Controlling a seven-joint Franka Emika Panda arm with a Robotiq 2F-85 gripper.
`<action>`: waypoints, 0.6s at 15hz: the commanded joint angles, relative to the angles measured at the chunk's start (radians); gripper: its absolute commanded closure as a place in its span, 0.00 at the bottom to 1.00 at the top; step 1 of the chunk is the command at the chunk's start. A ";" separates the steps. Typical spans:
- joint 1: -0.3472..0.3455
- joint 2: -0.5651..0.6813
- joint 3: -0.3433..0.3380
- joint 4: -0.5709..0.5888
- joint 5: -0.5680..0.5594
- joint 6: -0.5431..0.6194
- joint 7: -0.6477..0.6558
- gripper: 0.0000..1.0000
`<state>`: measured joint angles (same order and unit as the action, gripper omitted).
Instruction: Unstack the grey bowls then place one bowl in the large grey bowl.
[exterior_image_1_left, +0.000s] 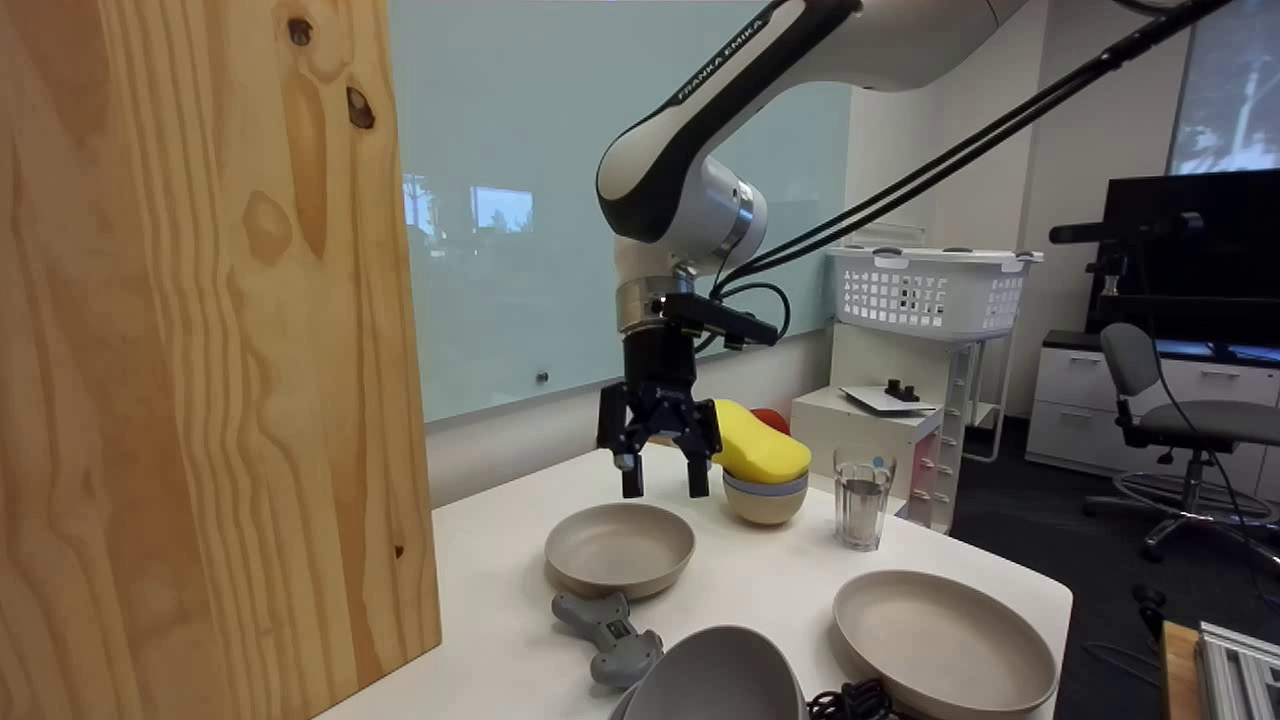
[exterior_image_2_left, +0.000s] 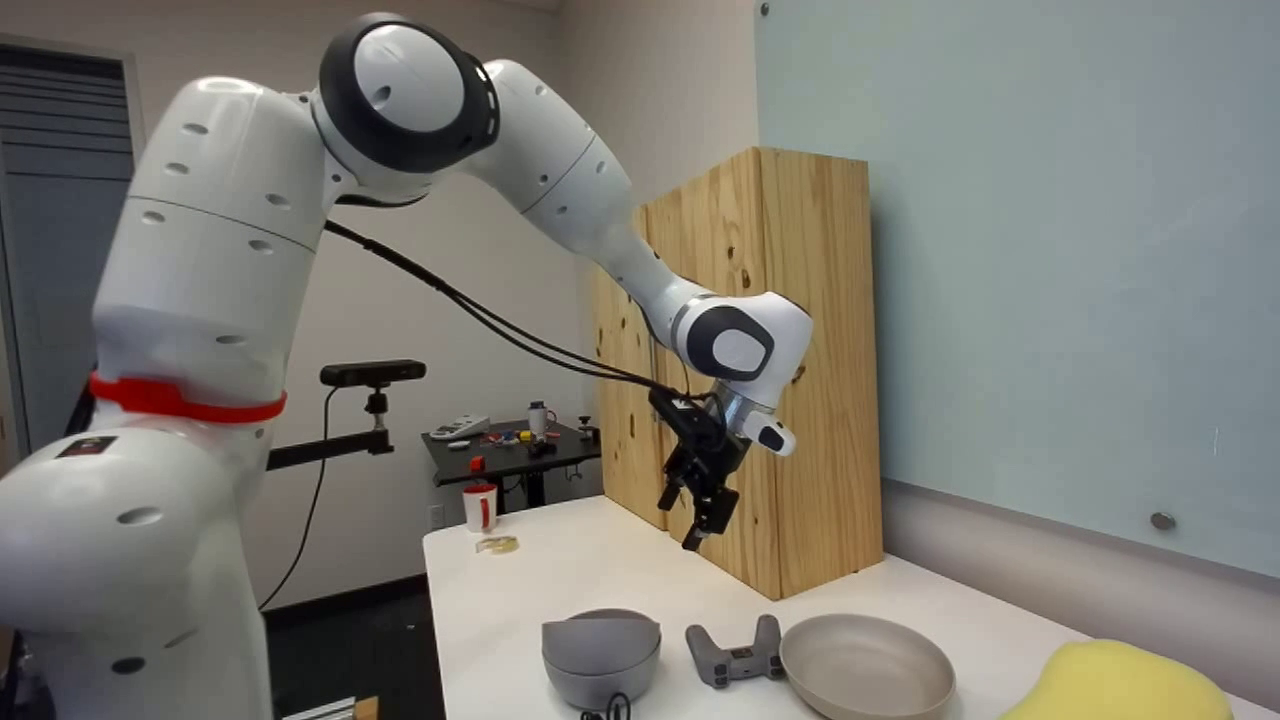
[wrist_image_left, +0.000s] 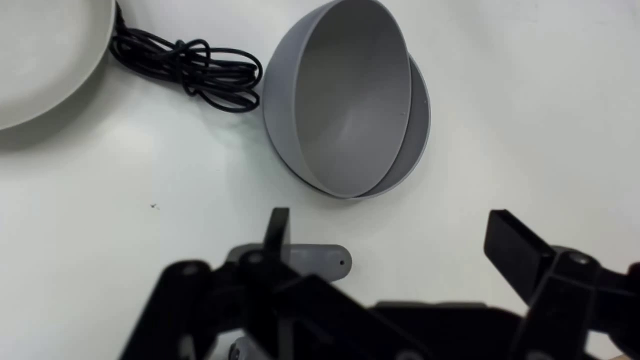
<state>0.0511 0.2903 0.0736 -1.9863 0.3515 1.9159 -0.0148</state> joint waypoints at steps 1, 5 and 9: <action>0.023 0.001 0.018 -0.044 0.008 0.032 0.042 0.00; 0.060 -0.010 0.029 -0.117 -0.040 0.092 0.104 0.00; 0.064 -0.013 0.031 -0.181 -0.021 0.147 0.103 0.00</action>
<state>0.1148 0.2902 0.1016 -2.1003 0.3261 2.0089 0.0755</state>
